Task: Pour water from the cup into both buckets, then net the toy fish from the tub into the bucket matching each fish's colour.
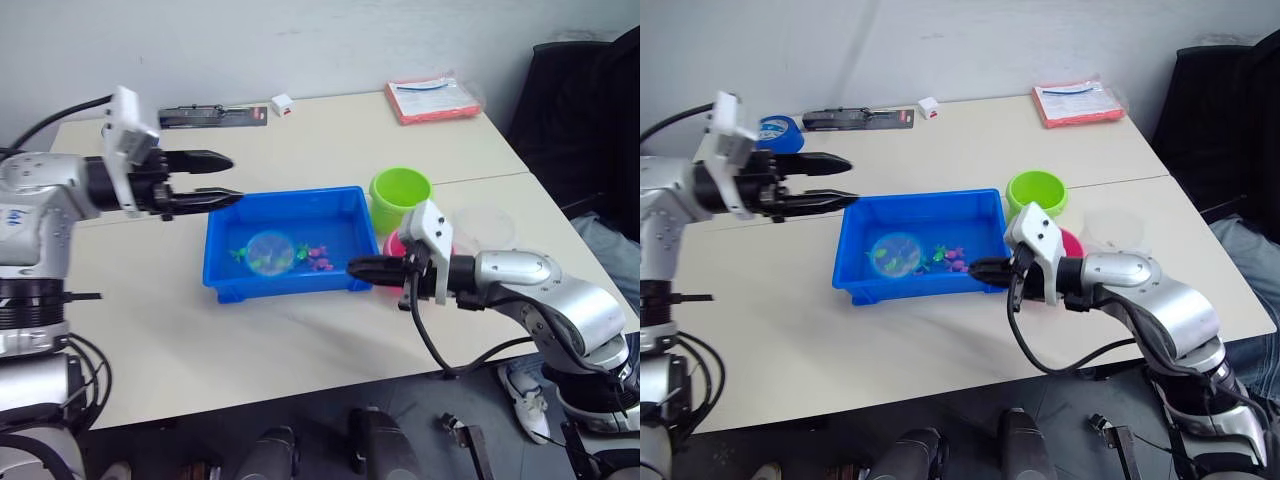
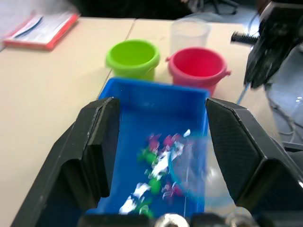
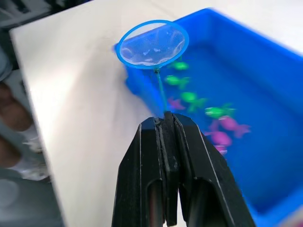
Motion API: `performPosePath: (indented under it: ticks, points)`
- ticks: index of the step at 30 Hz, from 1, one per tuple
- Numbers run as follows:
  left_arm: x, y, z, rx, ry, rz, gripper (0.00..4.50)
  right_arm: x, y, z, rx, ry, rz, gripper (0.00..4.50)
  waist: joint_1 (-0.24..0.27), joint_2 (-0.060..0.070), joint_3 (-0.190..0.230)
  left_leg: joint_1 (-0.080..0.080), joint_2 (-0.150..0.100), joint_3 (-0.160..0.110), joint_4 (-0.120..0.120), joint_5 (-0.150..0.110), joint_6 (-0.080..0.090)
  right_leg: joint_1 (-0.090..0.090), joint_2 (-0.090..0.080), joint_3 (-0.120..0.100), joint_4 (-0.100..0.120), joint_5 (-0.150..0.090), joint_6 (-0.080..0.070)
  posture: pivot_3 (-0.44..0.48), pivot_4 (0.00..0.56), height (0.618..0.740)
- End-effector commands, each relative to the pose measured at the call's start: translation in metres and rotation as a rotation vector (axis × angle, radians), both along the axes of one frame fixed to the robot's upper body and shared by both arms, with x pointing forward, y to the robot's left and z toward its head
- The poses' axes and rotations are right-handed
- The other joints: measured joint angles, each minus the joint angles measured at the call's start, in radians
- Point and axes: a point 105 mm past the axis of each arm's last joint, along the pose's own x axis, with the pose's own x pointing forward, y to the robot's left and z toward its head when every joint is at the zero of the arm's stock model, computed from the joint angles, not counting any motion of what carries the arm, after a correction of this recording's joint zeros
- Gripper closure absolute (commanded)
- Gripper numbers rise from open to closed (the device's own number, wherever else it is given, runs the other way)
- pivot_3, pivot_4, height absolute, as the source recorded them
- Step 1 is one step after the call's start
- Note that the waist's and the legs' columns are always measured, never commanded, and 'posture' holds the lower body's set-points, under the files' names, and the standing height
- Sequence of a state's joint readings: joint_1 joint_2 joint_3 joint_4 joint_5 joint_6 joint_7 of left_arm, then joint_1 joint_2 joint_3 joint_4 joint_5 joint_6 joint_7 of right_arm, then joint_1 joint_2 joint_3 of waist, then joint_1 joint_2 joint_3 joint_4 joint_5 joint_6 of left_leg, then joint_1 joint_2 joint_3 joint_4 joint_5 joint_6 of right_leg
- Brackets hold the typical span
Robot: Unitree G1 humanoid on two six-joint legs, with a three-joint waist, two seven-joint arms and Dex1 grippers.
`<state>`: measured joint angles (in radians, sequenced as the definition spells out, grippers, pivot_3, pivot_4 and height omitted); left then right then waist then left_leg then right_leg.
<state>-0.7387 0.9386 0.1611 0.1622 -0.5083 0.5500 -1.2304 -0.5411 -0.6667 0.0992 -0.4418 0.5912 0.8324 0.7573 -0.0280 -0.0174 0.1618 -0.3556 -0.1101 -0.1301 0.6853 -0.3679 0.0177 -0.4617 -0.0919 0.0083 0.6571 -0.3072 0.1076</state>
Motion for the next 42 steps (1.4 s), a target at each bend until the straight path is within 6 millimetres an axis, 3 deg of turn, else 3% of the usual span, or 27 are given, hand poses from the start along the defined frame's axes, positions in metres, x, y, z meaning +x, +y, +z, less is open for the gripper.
performPosePath:
  ticks: [1, 4, 6, 12, 22, 32, 42]
  points:
    - [-0.016, 0.013, -0.001, -0.001, 0.033, 0.003, 1.4, 0.013, -0.01, 0.019, 0.002, -0.107, -0.069, 3.72, 0.0, 0.0, 0.0, 0.0, 0.0, 0.0, 0.0, 0.0, 0.0, 0.0, 0.0, 0.0, 0.0, 0.0, 0.0, 0.0, 0.15, 0.74]
    - [-0.031, 0.019, -0.015, 0.007, 0.112, -0.003, 1.4, 0.021, -0.014, 0.024, -0.027, -0.154, -0.102, 3.72, 0.001, 0.0, 0.0, 0.0, -0.001, 0.0, 0.0, 0.0, 0.001, 0.001, -0.001, 0.0, 0.0, 0.0, 0.0, 0.0, 0.15, 0.74]
    - [-0.046, 0.019, -0.037, 0.085, 0.151, -0.019, 1.4, 0.029, -0.018, 0.026, -0.1, -0.188, -0.126, 3.72, 0.001, 0.001, 0.001, -0.001, 0.0, -0.001, 0.0, 0.0, 0.001, 0.001, -0.001, 0.001, -0.001, 0.0, 0.0, 0.0, 0.15, 0.74]
    - [-0.063, 0.017, -0.059, 0.149, 0.166, -0.034, 1.4, 0.041, -0.025, 0.025, -0.275, -0.259, -0.158, 3.72, 0.004, 0.002, 0.001, -0.001, 0.0, -0.001, 0.0, 0.0, 0.0, 0.001, -0.001, 0.0, -0.003, 0.0, 0.0, 0.0, 0.15, 0.74]
    - [-0.065, 0.012, -0.063, 0.121, 0.16, -0.022, 1.4, 0.051, -0.032, 0.012, -0.508, -0.311, -0.192, 3.72, 0.002, 0.002, 0.001, -0.001, 0.0, 0.0, -0.001, 0.0, 0.001, 0.0, -0.001, 0.001, -0.004, 0.0, 0.0, 0.0, 0.15, 0.74]
    - [-0.061, 0.017, -0.069, 0.131, 0.097, 0.017, 1.4, 0.058, -0.036, 0.009, -0.645, -0.35, -0.24, 3.72, 0.003, 0.004, 0.002, -0.001, 0.0, 0.001, -0.001, 0.0, 0.001, 0.0, -0.001, 0.002, -0.004, 0.0, 0.0, 0.0, 0.15, 0.74]
    - [-0.06, 0.016, -0.071, 0.117, 0.082, 0.045, 1.4, 0.053, -0.03, -0.002, -0.716, -0.354, -0.188, 3.72, 0.003, 0.004, 0.002, -0.001, 0.0, 0.001, -0.001, 0.0, 0.001, 0.0, 0.0, 0.002, -0.004, 0.0, 0.0, 0.0, 0.15, 0.74]
